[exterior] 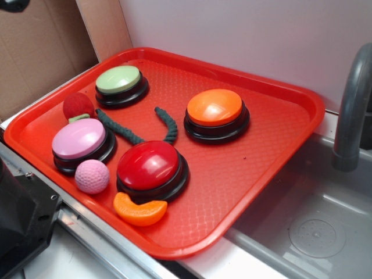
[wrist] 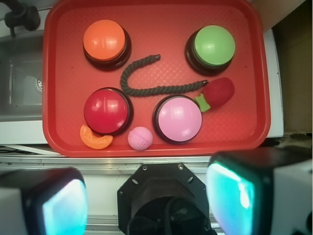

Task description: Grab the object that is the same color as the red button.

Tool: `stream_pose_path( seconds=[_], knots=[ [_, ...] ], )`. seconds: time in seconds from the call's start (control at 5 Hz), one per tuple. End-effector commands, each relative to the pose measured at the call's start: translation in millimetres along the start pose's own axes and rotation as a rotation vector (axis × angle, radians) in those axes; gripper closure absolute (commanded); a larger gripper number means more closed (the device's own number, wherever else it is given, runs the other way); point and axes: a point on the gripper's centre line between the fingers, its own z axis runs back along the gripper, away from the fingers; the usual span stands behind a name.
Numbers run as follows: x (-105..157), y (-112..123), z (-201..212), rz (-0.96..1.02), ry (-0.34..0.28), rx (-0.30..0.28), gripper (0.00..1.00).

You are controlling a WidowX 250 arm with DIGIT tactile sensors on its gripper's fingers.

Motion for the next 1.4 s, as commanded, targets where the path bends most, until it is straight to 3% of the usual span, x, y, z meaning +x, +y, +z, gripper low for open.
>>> stream_pose_path(
  seconds=[0.0, 0.4, 1.0, 1.2],
  knots=[
    [0.0, 0.0, 0.0, 0.0, 0.0, 0.0, 0.0],
    [1.0, 29.8, -20.6, 0.277, -0.072, 0.034, 0.0],
    [1.6, 97.1, -85.0, 0.69, -0.173, 0.101, 0.0],
    [11.8, 109.4, -115.1, 0.676, -0.261, 0.038, 0.0]
  ],
)
